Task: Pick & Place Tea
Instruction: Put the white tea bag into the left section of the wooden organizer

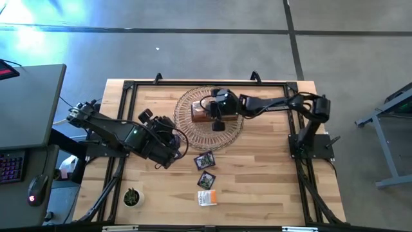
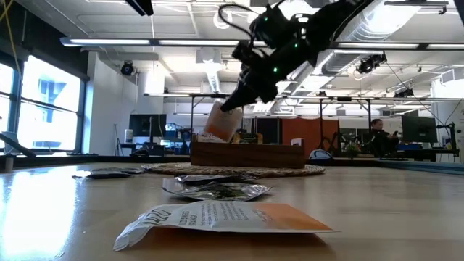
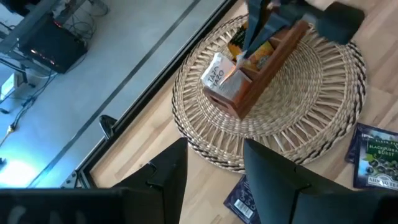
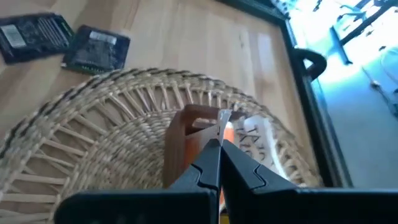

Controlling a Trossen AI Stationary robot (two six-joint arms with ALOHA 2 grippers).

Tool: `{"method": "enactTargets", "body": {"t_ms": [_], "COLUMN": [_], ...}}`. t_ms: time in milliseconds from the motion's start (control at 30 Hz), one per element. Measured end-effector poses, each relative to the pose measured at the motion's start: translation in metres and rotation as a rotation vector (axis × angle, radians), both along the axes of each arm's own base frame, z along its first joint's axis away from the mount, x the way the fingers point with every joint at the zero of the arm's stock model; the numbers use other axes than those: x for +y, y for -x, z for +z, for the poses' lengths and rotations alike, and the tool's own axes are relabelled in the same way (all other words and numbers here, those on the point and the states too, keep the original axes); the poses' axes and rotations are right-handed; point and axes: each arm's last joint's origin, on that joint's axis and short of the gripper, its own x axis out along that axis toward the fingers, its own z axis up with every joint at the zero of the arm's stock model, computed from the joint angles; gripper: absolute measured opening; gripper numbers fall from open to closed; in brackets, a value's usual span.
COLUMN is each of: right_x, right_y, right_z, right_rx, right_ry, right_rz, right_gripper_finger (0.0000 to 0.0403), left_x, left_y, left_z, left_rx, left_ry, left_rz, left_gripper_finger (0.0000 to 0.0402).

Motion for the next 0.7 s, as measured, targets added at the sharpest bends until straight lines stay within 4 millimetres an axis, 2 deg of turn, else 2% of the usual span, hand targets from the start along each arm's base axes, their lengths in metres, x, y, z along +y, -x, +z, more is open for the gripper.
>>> {"method": "enactTargets", "body": {"t_ms": [133, 233, 367, 533, 700], "right_x": [-0.004, -0.005, -0.008, -0.004, -0.011], "right_y": [-0.009, -0.010, -0.008, -0.008, -0.007], "right_z": [-0.020, -0.026, -0.025, -0.019, -0.018], "right_rx": [0.005, 0.032, 0.048, 0.016, 0.026], "right_ry": [0.019, 0.046, 0.068, 0.025, 0.096], "right_rz": [0.021, -0.009, -0.050, 0.056, -0.009], "right_gripper_finger": [0.0000, 0.0001, 0.0007, 0.0002, 0.0004], "left_x": [0.000, 0.000, 0.000, 0.000, 0.000], "left_y": [0.000, 0.000, 0.000, 0.000, 0.001], "left_z": [0.000, 0.000, 0.000, 0.000, 0.000], "left_rx": [-0.013, -0.019, -0.019, -0.021, -0.015], "left_ry": [0.004, 0.007, 0.009, 0.009, 0.027], "left_rz": [0.011, 0.016, 0.016, 0.017, 0.017], "left_gripper_finger": [0.0152, 0.0152, 0.0152, 0.0152, 0.0152]}}
